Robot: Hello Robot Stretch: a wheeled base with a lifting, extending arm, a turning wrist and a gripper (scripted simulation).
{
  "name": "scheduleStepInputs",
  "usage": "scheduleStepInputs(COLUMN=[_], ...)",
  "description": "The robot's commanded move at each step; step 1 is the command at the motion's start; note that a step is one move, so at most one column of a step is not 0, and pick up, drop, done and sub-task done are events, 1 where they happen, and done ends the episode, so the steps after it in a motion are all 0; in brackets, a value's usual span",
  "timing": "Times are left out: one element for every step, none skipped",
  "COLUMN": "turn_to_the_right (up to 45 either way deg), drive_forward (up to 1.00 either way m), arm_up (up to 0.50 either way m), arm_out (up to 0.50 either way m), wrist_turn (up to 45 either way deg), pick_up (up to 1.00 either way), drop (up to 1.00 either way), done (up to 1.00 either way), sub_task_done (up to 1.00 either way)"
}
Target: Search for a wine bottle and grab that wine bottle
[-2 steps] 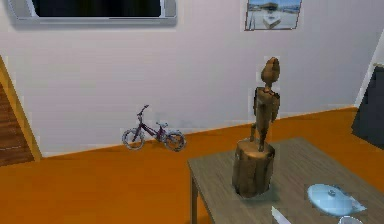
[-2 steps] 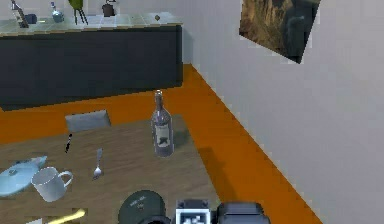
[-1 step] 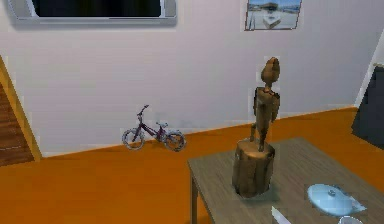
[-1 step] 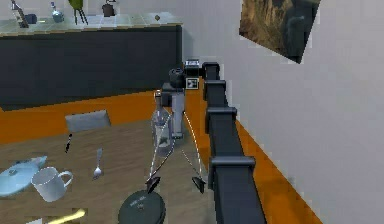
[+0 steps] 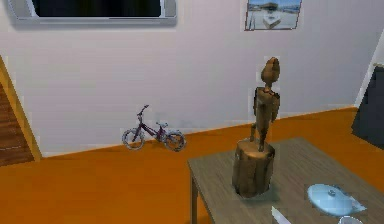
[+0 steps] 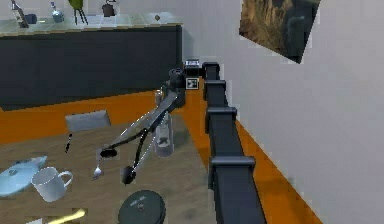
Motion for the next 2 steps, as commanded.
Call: scheduleStepInputs(turn_to_the_right=[0.0,0.0], drive_forward=[0.0,0.0], arm_up=[0.0,0.0], arm_out=[0.0,0.0], wrist_turn=[45.0,45.0], pick_up=[0.0,0.0], drop=[0.0,0.0], done=[0.0,0.0], sub_task_done=[0.0,0.0])
